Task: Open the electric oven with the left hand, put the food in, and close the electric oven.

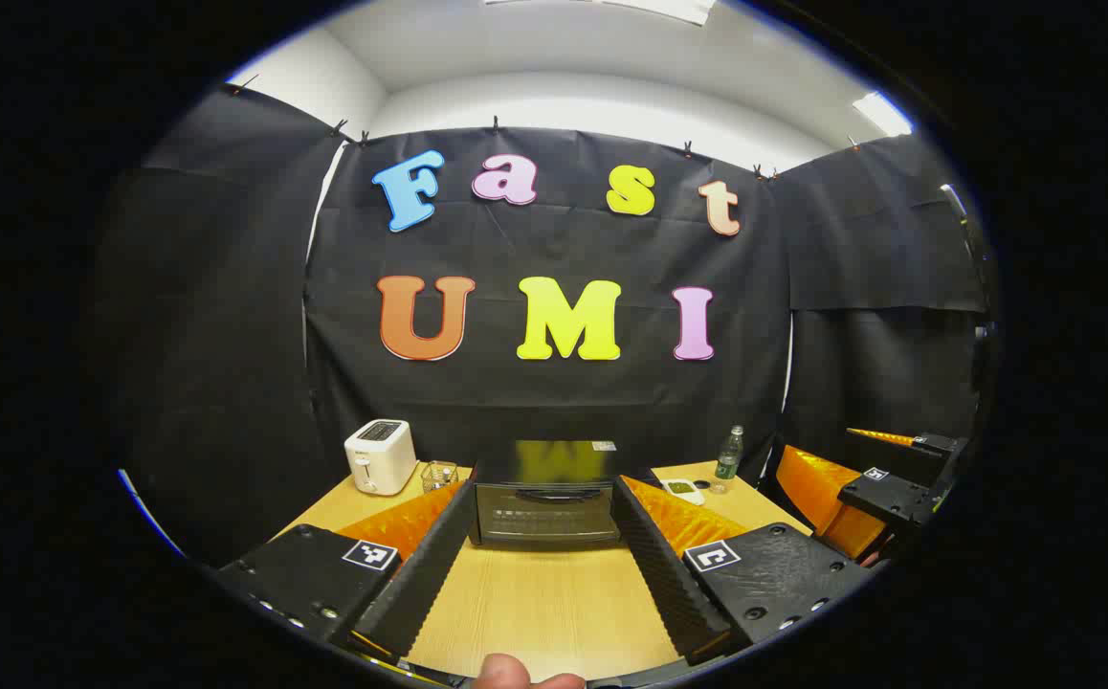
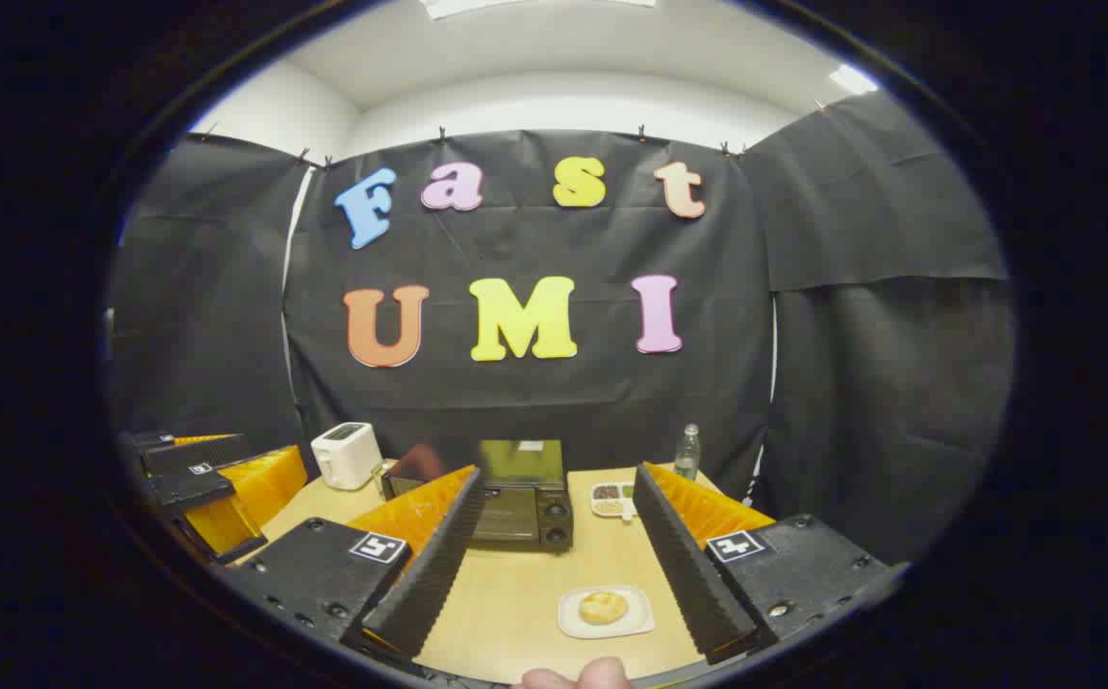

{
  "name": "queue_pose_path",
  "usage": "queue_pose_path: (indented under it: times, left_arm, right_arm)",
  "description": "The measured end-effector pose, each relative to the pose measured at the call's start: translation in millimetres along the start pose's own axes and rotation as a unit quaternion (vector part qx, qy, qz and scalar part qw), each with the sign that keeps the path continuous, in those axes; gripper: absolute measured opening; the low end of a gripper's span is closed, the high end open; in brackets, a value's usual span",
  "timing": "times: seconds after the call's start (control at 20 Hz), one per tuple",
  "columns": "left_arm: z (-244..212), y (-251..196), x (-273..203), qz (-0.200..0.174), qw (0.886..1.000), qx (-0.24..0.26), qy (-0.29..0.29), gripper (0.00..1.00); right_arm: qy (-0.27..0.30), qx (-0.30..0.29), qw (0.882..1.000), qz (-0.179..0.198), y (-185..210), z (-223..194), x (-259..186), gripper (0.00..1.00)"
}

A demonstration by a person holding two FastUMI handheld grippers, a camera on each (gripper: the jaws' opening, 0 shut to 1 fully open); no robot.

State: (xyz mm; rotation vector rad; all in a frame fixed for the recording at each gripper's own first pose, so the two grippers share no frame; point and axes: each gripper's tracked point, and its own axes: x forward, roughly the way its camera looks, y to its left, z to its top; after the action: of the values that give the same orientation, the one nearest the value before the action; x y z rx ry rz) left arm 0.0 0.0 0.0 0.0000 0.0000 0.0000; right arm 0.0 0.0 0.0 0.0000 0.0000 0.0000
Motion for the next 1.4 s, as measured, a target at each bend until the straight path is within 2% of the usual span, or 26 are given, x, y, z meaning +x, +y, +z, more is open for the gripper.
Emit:
queue_pose_path:
  times: [0.45, 0.9, 1.4]
  left_arm:
    - [-1, -9, 15, -0.015, 1.000, 0.003, 0.004, 0.93]
    - [2, 12, 16, 0.003, 1.000, -0.004, 0.001, 0.93]
    - [-14, 26, 34, 0.010, 1.000, -0.006, 0.025, 0.93]
  right_arm:
    - [0.001, 0.003, 1.000, -0.018, -13, 1, 6, 0.97]
    - [0.011, 0.005, 1.000, -0.015, -4, -3, 13, 0.98]
    - [0.021, -0.005, 1.000, -0.009, 4, -4, 24, 0.98]
